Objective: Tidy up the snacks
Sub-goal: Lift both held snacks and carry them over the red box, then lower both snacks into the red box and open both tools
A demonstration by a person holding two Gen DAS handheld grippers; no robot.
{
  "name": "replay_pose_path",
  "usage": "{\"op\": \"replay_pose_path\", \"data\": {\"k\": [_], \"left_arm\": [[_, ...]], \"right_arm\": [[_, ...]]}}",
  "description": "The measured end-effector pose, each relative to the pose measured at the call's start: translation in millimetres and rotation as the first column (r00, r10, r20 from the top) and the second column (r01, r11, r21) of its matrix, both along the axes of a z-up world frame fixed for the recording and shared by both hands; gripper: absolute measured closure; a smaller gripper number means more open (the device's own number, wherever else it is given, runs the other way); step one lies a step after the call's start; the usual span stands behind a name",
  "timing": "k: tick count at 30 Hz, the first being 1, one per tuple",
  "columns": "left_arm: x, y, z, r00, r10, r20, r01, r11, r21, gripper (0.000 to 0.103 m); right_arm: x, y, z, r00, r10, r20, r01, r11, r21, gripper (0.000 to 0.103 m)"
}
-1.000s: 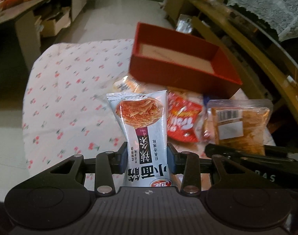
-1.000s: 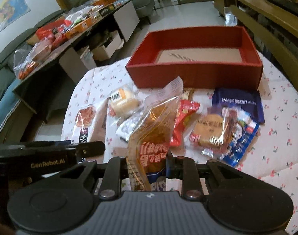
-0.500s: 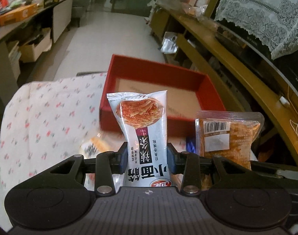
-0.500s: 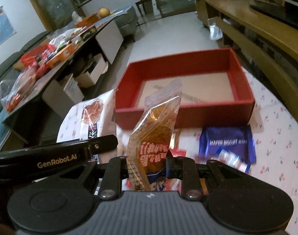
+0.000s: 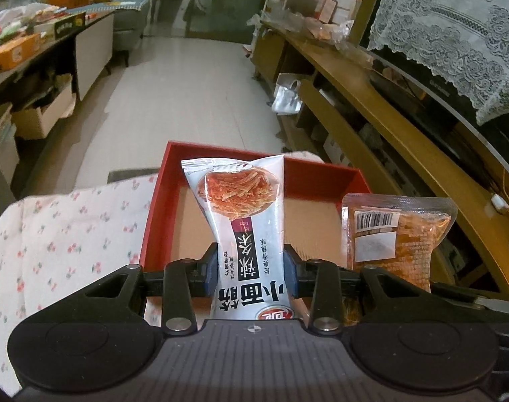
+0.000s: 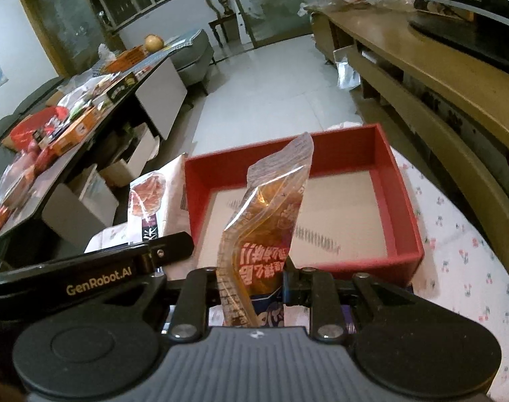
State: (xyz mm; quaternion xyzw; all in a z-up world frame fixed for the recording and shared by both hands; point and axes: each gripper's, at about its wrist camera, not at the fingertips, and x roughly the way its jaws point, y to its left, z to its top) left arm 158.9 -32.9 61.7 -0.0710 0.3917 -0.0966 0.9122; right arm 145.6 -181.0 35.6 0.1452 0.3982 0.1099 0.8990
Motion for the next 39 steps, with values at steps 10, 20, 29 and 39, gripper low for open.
{"op": "replay_pose_path", "data": {"k": [10,20,29,39], "left_arm": [[50.6,-13.8,-10.4,1.000,0.011,0.017,-0.011,0.999,0.030,0.059],[76.2,-17.7,-42.6,0.999,0.028,-0.045,-0.025,0.998,0.061,0.059],[84.1,-12.7,-66.6,0.993,0.057,-0.106,-0.046,0.994,0.104,0.057],[88.2,-11.0,-73.2,0.990,0.064,-0.129,-0.049,0.991,0.121,0.054]], "right_arm": [[55.7,-8.6,-13.4,0.999,-0.034,0.020,0.035,0.999,-0.028,0.073],[94.8,-6.5,-46.6,0.999,-0.034,-0.026,0.032,0.997,-0.077,0.073],[111.1,2.5,-76.4,0.998,0.013,-0.067,-0.021,0.992,-0.121,0.073],[116.1,3.8,-85.7,0.995,0.032,-0.098,-0.044,0.992,-0.121,0.072]]}}
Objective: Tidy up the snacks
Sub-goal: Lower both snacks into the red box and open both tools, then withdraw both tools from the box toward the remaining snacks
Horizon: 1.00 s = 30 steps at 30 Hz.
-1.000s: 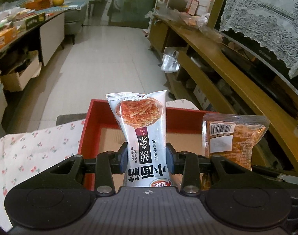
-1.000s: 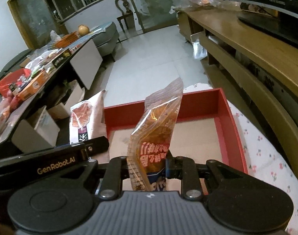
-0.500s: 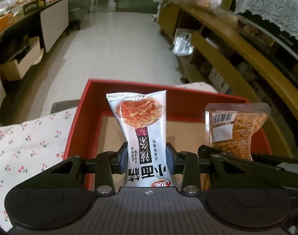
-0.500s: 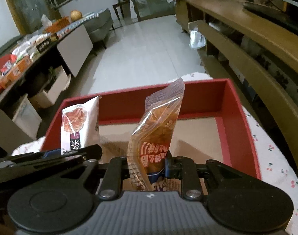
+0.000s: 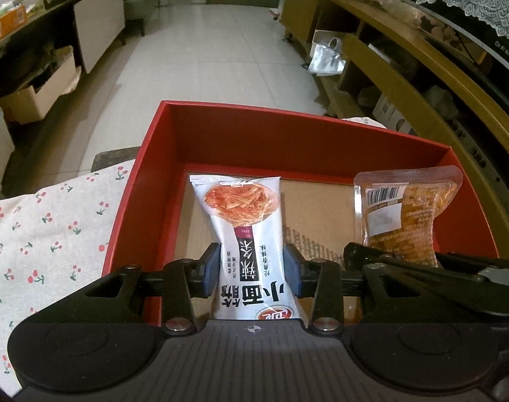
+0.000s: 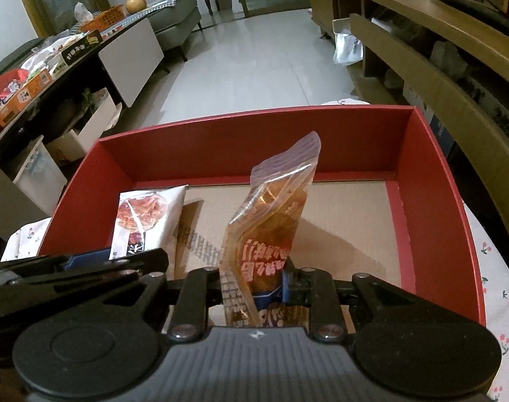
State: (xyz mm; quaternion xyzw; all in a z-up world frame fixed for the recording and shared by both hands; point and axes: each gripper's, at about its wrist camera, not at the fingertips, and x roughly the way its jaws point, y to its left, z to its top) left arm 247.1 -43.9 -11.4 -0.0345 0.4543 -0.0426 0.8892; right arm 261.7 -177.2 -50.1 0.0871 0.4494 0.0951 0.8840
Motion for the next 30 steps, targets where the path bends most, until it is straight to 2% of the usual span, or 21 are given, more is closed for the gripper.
{"op": "replay_pose_path", "data": {"k": [9,14,16,18,20,22,30], "left_arm": [[-0.9,0.1,2.9,1.000,0.009,-0.002,-0.009,1.000,-0.005,0.049],[-4.1,-0.6,9.7,1.000,0.001,0.016,-0.001,1.000,-0.011,0.042],[-6.4,0.2,13.5,1.000,0.005,0.029,-0.005,1.000,-0.002,0.034],[-8.5,2.2,17.8,0.999,0.008,0.042,-0.008,1.000,-0.003,0.031],[-9.9,3.3,20.2,0.999,0.009,0.044,-0.009,1.000,-0.008,0.031],[-11.4,3.9,22.2,0.999,0.010,0.046,-0.010,1.000,-0.010,0.030],[-21.9,3.5,28.7,0.998,0.001,0.056,-0.001,1.000,-0.009,0.028]], "right_arm": [[1.9,-0.7,-0.1,1.000,-0.014,-0.016,0.014,1.000,-0.006,0.069],[0.4,-3.3,2.9,1.000,-0.026,-0.016,0.025,1.000,-0.014,0.068],[0.5,-3.8,6.0,0.999,-0.035,-0.014,0.035,0.999,-0.012,0.067],[-0.6,-6.0,9.1,0.999,-0.041,-0.006,0.041,0.999,-0.006,0.065],[-2.1,-7.1,14.0,0.999,-0.047,0.013,0.047,0.999,-0.007,0.056],[-2.3,-9.2,17.2,0.999,-0.049,0.019,0.049,0.999,0.003,0.053],[-11.7,-11.1,30.6,0.997,-0.061,0.052,0.061,0.998,0.011,0.052]]}}
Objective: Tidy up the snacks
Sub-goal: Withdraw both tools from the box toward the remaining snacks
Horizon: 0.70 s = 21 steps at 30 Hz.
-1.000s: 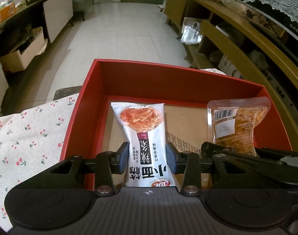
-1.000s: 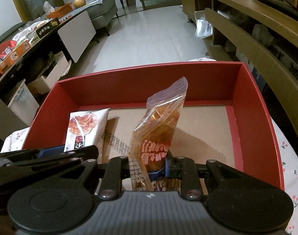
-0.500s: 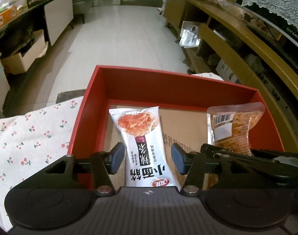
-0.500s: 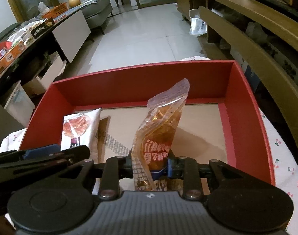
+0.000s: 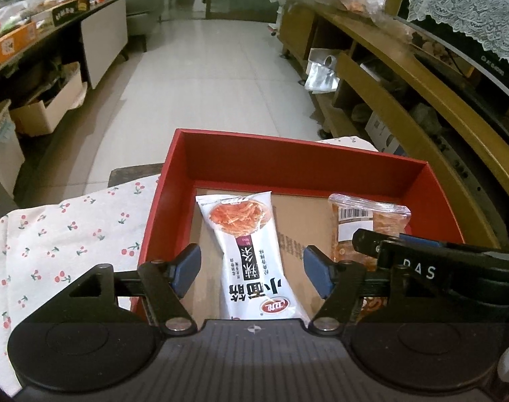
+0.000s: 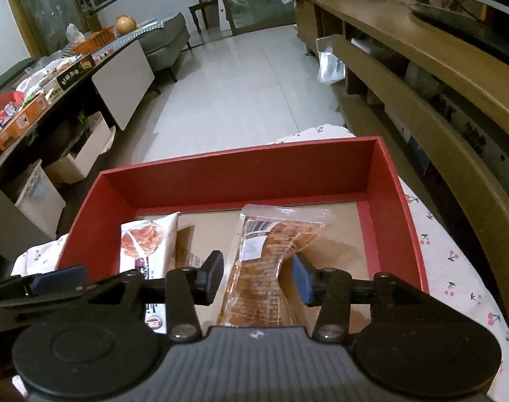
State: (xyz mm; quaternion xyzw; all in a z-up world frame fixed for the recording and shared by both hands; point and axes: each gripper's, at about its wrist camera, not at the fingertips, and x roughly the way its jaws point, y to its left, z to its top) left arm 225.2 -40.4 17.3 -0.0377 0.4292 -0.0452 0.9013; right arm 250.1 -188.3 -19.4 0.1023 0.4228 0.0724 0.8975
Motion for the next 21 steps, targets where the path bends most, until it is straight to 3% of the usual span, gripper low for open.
{"op": "replay_pose_path", "data": {"k": [21], "left_arm": [[-38.4,19.4,30.3,0.999,0.008,0.045,-0.006,0.999,-0.052,0.025]], "right_arm": [[-48.9,2.0,34.0,0.998,0.000,0.062,-0.002,1.000,0.027,0.051]]}}
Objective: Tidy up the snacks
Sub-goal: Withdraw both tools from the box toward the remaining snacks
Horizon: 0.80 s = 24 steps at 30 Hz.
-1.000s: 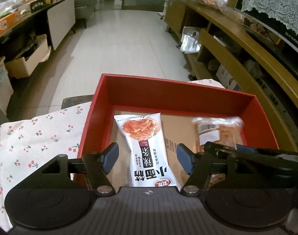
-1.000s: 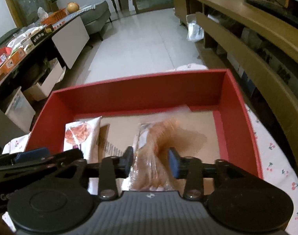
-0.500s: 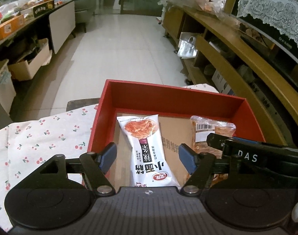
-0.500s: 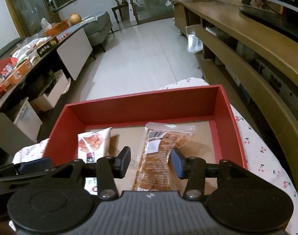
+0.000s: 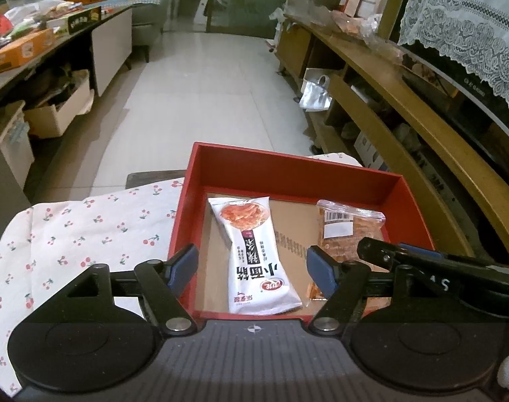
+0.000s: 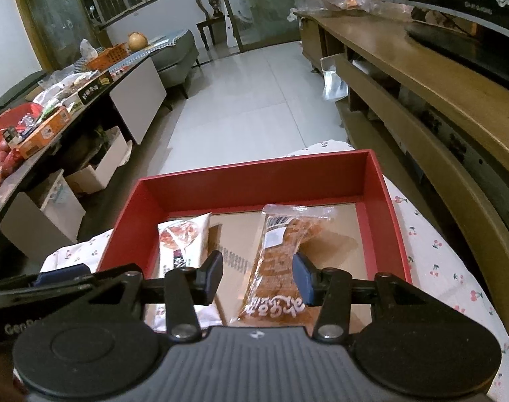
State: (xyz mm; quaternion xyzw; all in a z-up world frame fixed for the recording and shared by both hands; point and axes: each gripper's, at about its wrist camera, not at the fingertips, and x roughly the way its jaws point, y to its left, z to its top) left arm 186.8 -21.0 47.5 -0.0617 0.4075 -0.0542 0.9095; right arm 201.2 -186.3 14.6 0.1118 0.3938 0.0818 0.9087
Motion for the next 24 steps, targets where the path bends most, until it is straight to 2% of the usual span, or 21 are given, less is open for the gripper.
{"op": "replay_pose_path", "data": {"k": [14,24], "left_arm": [[-32.4,17.1,2.2,1.000,0.010,-0.012,-0.010,1.000,-0.007,0.025],[-51.7,34.2,-5.4,0.998,0.026,-0.051,-0.027,1.000,-0.011,0.024]], "right_arm": [[-39.4,9.7,6.2,0.999,0.042,-0.005,-0.042,0.999,0.005,0.051],[-59.8,13.2,4.6,0.998,0.059,-0.024,-0.059,0.998,0.007,0.051]]}}
